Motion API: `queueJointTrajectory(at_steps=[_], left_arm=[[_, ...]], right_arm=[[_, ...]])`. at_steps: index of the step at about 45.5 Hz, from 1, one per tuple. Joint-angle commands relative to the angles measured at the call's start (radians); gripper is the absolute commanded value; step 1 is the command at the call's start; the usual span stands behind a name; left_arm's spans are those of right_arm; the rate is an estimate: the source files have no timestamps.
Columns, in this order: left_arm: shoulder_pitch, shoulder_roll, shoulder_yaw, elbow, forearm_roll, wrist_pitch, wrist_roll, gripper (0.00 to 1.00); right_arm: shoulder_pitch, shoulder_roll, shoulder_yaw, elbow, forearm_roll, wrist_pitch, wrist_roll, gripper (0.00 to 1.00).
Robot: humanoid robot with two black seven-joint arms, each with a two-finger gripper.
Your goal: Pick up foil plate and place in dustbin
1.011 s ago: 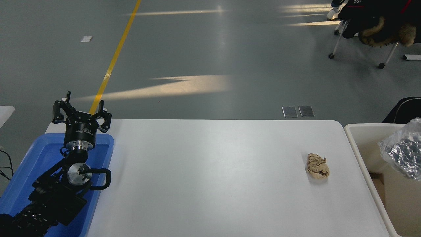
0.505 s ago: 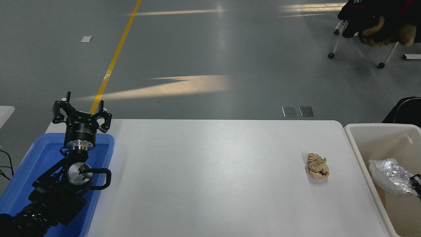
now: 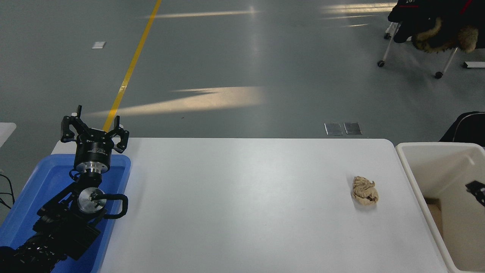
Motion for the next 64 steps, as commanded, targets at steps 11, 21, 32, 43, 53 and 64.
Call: queueJointTrajectory(at_steps=[11, 21, 32, 43, 53, 64], left_arm=[[0.000, 0.000, 0.001, 0.000, 0.002, -0.002, 0.003, 0.99], [0.000, 0.000, 0.001, 0.000, 0.002, -0.002, 0.003, 0.99], [0.001, 0.002, 0.000, 0.000, 0.000, -0.002, 0.001, 0.99], [0.003, 0.002, 0.000, 0.000, -0.002, -0.002, 0.001, 0.99], [0.003, 0.002, 0.000, 0.000, -0.002, -0.002, 0.001, 0.99], [0.003, 0.002, 0.000, 0.000, -0.002, -0.002, 0.001, 0.99]], right_arm=[[0.515, -0.124, -0.191, 0.403, -0.188, 0.111, 0.017, 1.00], [0.945, -0.056, -0.631, 0.983, -0.031, 0.050, 0.017, 1.00], [1.261, 0.089, -0.777, 1.471, 0.119, -0.052, 0.016, 1.00], [1.560, 0.197, -0.788, 1.847, 0.131, -0.059, 0.001, 1.00], [1.749, 0.381, -0.825, 1.888, 0.222, 0.078, -0.007, 1.00], [1.837, 0.444, -0.858, 1.888, 0.397, 0.207, -0.012, 1.00]])
